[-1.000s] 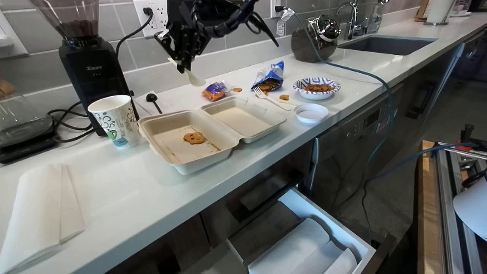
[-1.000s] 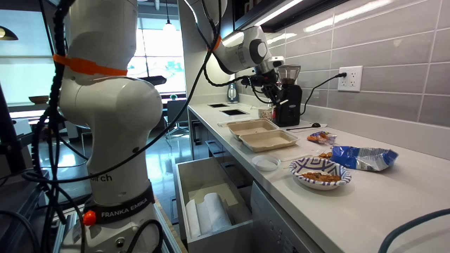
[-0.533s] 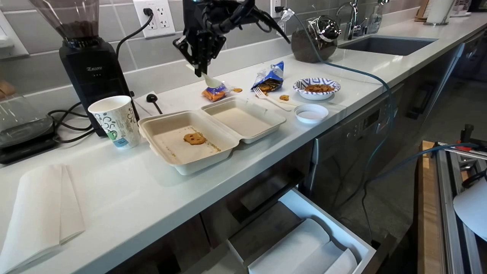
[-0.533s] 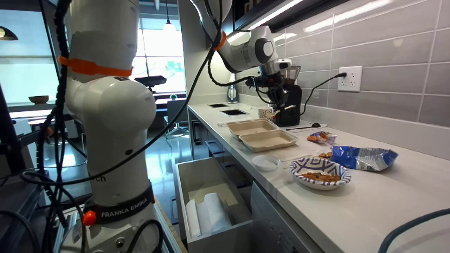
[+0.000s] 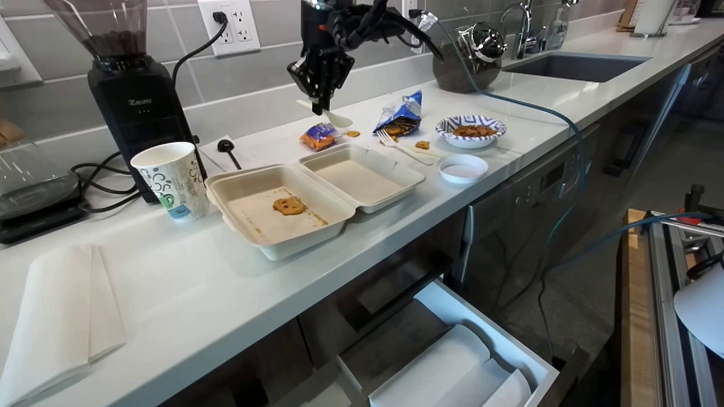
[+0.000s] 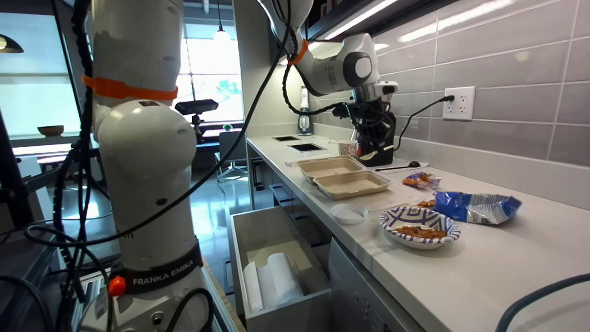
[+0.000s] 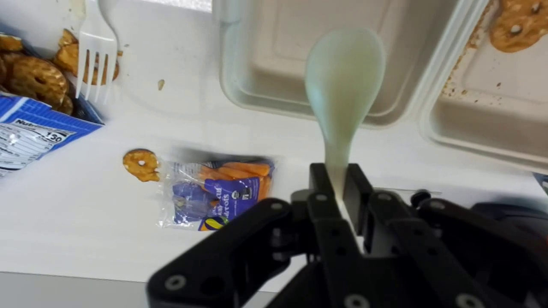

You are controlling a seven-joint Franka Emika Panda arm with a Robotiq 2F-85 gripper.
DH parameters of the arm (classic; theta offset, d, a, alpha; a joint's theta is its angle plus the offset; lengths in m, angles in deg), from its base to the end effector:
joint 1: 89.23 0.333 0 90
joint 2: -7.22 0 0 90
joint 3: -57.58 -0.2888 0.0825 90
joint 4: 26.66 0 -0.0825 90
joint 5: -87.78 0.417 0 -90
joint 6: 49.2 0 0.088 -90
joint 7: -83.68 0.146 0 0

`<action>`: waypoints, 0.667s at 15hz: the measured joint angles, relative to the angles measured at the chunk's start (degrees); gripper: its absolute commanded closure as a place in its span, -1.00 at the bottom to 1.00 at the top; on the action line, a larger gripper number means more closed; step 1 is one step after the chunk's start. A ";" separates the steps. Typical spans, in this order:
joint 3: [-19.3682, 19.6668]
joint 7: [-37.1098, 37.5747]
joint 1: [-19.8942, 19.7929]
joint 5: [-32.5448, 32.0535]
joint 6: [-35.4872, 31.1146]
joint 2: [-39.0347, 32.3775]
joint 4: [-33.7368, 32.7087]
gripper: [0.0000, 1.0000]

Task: Place the cookie on the white spoon in the food pack.

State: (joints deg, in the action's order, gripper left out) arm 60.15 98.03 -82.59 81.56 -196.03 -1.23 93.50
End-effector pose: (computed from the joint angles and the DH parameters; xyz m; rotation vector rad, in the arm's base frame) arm 0.6291 0.0442 0.2998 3.0689 -0.1482 0.5056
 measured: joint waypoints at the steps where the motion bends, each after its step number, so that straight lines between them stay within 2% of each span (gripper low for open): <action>1: -0.03 -1.43 -0.75 1.04 0.00 0.00 0.48 0.73; 4: -0.03 -3.22 -2.27 2.39 0.00 0.00 1.59 0.73; 8: -0.31 -3.26 -2.35 2.53 0.00 0.01 1.69 0.73; 9: -0.36 -3.26 -2.35 2.55 0.00 0.01 1.69 0.93; 10: -0.38 -3.26 -2.35 2.56 0.00 0.01 1.69 0.93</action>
State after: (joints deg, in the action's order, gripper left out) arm 59.77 94.77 -84.94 84.11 -196.03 -1.22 95.19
